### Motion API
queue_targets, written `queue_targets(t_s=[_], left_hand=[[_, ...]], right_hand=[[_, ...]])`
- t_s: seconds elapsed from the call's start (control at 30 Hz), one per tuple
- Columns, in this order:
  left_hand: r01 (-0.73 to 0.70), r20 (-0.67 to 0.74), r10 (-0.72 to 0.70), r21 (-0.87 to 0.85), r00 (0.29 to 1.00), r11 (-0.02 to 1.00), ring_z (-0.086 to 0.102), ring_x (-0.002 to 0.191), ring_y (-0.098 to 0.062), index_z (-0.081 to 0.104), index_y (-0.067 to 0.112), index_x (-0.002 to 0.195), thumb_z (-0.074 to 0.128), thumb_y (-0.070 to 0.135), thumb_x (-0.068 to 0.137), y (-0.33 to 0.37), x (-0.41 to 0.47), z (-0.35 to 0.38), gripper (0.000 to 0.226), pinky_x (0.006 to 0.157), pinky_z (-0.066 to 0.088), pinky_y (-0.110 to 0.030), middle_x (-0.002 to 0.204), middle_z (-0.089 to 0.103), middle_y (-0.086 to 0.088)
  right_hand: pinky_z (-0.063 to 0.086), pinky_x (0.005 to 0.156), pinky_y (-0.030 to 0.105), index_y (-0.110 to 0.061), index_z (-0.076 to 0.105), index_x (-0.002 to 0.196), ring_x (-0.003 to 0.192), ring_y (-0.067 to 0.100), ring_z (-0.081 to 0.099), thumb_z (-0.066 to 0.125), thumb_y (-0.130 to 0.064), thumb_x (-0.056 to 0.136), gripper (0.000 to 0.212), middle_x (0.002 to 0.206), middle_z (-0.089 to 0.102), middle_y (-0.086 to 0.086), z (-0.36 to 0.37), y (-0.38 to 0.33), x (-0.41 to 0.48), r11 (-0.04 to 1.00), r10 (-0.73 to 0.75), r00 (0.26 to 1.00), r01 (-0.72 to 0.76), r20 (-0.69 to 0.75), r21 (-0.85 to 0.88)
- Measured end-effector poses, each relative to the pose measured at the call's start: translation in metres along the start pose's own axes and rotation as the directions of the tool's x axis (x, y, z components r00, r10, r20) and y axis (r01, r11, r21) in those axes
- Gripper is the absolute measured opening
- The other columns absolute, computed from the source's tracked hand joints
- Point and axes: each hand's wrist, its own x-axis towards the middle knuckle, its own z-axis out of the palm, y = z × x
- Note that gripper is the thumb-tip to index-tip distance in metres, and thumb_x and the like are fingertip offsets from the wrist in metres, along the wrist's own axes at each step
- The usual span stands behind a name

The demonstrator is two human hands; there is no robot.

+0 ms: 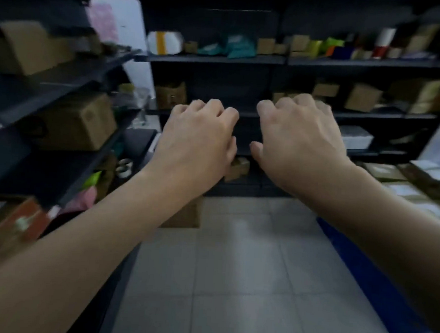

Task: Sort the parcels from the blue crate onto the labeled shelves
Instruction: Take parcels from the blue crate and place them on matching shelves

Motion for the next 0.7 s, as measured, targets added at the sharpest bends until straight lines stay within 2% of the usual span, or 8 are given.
queue_targets(t_s=[0.13,0.23,0.3,0.43,0.5,0.6,0.7], left_hand=[[-0.131,-0.016,0.13,-0.138,0.991,0.982,0.057,0.104,-0.029,0.058,0.012,0.119,0.052,0.026,0.092,0.079,0.078,0.048,0.032,0.085,0.044,-0.041,0.115,0.061,-0.01],[-0.191,0.017,0.205,-0.289,0.979,0.938,0.057,0.103,-0.027,0.057,0.014,0.12,0.053,0.027,0.092,0.142,0.128,0.086,0.032,0.084,0.045,-0.041,0.116,0.061,-0.008],[-0.211,0.076,0.261,-0.396,0.962,0.894,0.056,0.104,-0.025,0.057,0.016,0.121,0.054,0.029,0.092,0.182,0.156,0.113,0.032,0.086,0.048,-0.041,0.117,0.059,-0.006],[-0.259,0.149,0.379,-0.503,0.913,0.824,0.055,0.102,-0.021,0.057,0.017,0.121,0.052,0.029,0.093,0.255,0.2,0.171,0.031,0.084,0.049,-0.04,0.113,0.058,-0.002],[-0.295,0.15,0.431,-0.532,0.89,0.794,0.055,0.101,-0.022,0.058,0.015,0.119,0.051,0.027,0.093,0.287,0.22,0.199,0.029,0.084,0.048,-0.04,0.113,0.059,-0.003],[-0.336,0.161,0.506,-0.576,0.847,0.746,0.055,0.103,-0.025,0.058,0.013,0.117,0.051,0.027,0.093,0.33,0.255,0.243,0.029,0.083,0.047,-0.04,0.112,0.059,-0.005],[-0.363,0.158,0.556,-0.608,0.816,0.706,0.056,0.098,-0.025,0.058,0.014,0.118,0.051,0.026,0.092,0.366,0.29,0.293,0.029,0.075,0.044,-0.035,0.111,0.059,-0.005]], right_hand=[[0.038,0.095,0.046,-0.01,0.05,0.119,0.115,0.036,0.048,0.055,-0.038,0.092,0.039,0.118,0.058,0.016,0.022,0.113,-0.004,0.985,0.144,0.989,-0.139,0.044,-0.099],[0.038,0.094,0.045,-0.01,0.051,0.117,0.114,0.037,0.048,0.055,-0.042,0.091,0.041,0.116,0.059,0.016,0.046,0.192,-0.01,0.963,0.259,0.958,-0.245,0.125,-0.112],[0.038,0.092,0.045,-0.01,0.051,0.115,0.114,0.037,0.048,0.056,-0.041,0.091,0.04,0.115,0.059,0.016,0.064,0.24,-0.017,0.936,0.35,0.914,-0.333,0.205,-0.111],[0.039,0.091,0.044,-0.009,0.05,0.121,0.114,0.037,0.048,0.054,-0.038,0.091,0.042,0.117,0.058,0.017,0.1,0.326,-0.035,0.849,0.527,0.787,-0.503,0.321,-0.161],[0.04,0.089,0.044,-0.011,0.053,0.115,0.112,0.037,0.049,0.055,-0.032,0.09,0.033,0.113,0.059,0.017,0.117,0.363,-0.044,0.805,0.591,0.736,-0.562,0.331,-0.188],[0.035,0.077,0.04,-0.011,0.053,0.103,0.106,0.037,0.051,0.056,-0.025,0.088,0.021,0.107,0.06,0.016,0.142,0.414,-0.051,0.746,0.664,0.675,-0.629,0.323,-0.219],[0.036,0.078,0.04,-0.01,0.055,0.116,0.106,0.035,0.052,0.057,-0.032,0.089,0.034,0.11,0.061,0.016,0.173,0.462,-0.051,0.696,0.716,0.624,-0.671,0.313,-0.256]])
